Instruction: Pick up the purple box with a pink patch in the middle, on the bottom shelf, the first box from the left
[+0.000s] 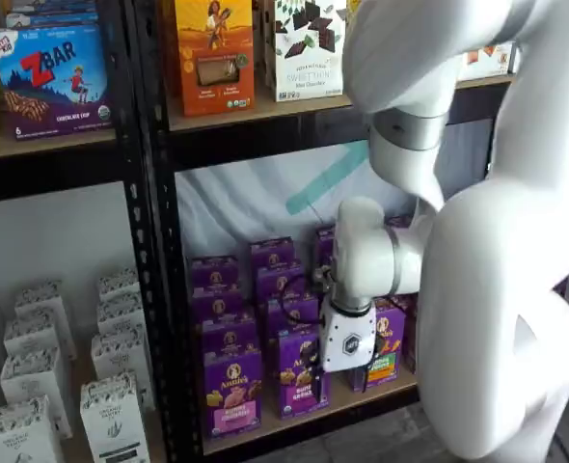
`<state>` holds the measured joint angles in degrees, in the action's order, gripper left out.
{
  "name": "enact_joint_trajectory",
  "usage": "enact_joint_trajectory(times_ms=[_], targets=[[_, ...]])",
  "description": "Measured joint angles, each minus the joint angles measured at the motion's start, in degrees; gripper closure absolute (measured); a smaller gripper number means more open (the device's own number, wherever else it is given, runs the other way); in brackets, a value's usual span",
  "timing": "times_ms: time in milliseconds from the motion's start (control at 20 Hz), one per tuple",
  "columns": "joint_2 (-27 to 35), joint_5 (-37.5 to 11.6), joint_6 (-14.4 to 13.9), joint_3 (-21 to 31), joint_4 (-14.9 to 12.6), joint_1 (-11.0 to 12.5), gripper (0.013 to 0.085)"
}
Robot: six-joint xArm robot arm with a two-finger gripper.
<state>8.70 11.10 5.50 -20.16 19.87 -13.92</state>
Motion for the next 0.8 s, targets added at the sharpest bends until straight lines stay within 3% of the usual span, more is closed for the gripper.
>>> enact_joint_trajectory(times_ms=[50,100,250,350,800], targets=[[1.0,-0.1,0.6,-1.0,0.9,-0.3,0.0130],[2.0,0.2,-0.4,-2.1,0.0,-0.3,0.0130],[5.2,1.4,-6.1,-5.9,-6.2,0.2,0.0130],[6.9,2.3,-8.7,-8.1,-8.9,0.3,0.0130],[14.4,5.1,-12.6,-18.3,-12.0,-0.6,0.0130]])
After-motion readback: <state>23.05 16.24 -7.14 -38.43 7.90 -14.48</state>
